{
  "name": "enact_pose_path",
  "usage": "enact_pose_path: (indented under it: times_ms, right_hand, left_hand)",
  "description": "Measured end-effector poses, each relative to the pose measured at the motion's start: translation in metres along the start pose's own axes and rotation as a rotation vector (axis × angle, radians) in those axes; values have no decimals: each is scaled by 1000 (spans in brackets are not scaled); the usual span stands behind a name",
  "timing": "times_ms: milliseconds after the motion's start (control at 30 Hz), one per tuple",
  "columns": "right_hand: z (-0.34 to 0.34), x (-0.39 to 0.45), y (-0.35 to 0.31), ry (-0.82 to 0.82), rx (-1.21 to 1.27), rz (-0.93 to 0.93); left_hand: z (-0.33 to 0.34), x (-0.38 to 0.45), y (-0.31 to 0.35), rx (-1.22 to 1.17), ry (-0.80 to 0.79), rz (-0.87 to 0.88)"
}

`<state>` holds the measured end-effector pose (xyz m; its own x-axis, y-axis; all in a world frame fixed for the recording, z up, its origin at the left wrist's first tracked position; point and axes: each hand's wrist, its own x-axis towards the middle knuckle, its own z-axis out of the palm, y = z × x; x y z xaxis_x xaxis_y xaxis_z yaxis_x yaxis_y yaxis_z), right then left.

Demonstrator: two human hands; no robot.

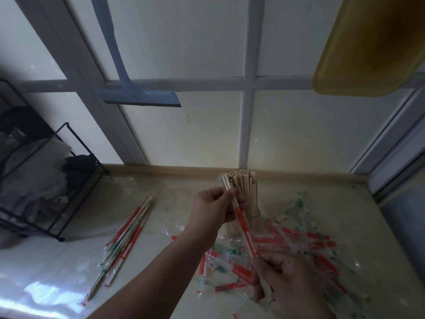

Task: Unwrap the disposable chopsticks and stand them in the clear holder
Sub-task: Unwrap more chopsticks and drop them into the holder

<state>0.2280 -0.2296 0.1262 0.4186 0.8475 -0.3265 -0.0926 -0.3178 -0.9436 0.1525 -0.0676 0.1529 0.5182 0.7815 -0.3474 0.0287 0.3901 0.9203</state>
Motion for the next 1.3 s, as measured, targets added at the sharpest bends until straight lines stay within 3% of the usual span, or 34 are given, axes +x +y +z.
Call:
enact_pose_path:
  times_ms: [500, 633, 767, 867, 967, 1100, 1200, 1300]
  right_hand:
    - [4, 21, -12, 42, 95, 24]
    - [-4, 15, -14, -8, -70, -46]
    - [-4, 6, 0, -17, 92, 83]
    - [-5, 5, 15, 6, 87, 31]
    - [-12, -2, 20, 80, 97, -32]
    - [-35, -15, 33, 373, 52, -169]
    - [-57, -14, 38, 552, 339, -117]
    - [-84, -5, 30, 631, 533, -176]
  left_hand:
    - [7, 1, -10, 0, 29, -34]
    - [-17, 14, 3, -241, 92, -37]
    - [-36, 22, 10, -350, 175, -8]
    - [-43, 24, 3, -371, 192, -10]
    - [-59, 35, 3, -446, 252, 3]
    - [-91, 54, 1, -539, 361, 14]
    - [-108, 60, -7, -551, 438, -2]
    - [-115, 59, -22, -585, 472, -63]
